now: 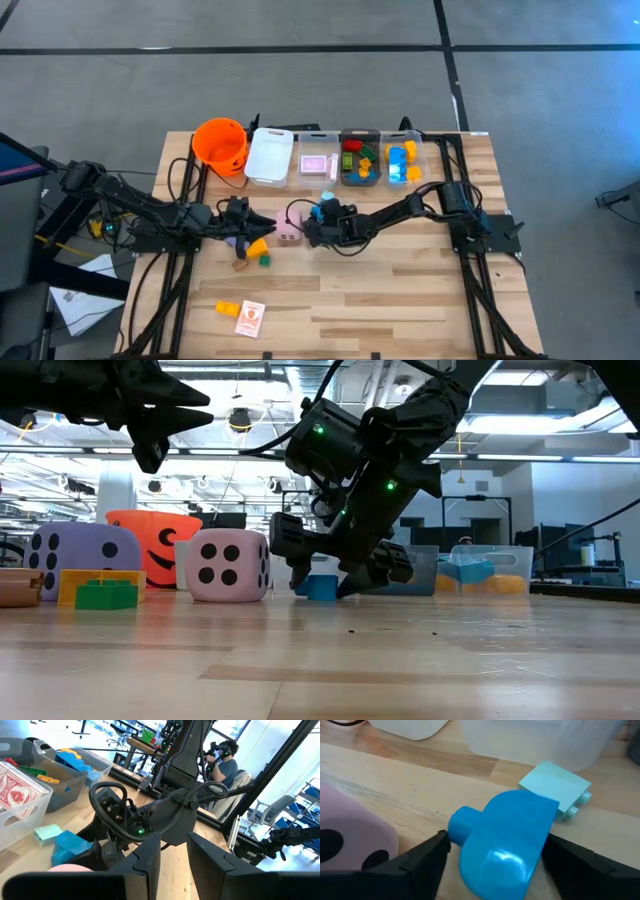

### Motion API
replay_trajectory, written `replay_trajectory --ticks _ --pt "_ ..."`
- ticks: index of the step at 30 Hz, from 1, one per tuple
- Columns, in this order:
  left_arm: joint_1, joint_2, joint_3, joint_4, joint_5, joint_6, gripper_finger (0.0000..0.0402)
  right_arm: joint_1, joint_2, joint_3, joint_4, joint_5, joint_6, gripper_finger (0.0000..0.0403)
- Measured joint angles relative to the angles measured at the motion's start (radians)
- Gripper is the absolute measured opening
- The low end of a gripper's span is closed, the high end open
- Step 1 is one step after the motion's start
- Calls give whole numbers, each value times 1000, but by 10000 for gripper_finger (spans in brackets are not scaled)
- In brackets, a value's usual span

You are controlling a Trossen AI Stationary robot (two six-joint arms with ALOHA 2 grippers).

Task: Pick & Place Toys
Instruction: Put the big blue game piece into the right transparent bin

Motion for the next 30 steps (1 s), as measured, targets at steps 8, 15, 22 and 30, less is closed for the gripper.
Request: replay_trajectory --ticks 8,15,22,30 --pt "0 0 0 0 0 0 90 1 0 -1 -4 -2 -13 184" --pt "0 0 0 0 0 0 90 20 2 0 22 11 -43 67" --pt "0 0 0 0 0 0 90 59 3 -2 25 81 -69 6" --pt "0 0 0 0 0 0 90 95 3 -2 27 99 -64 4"
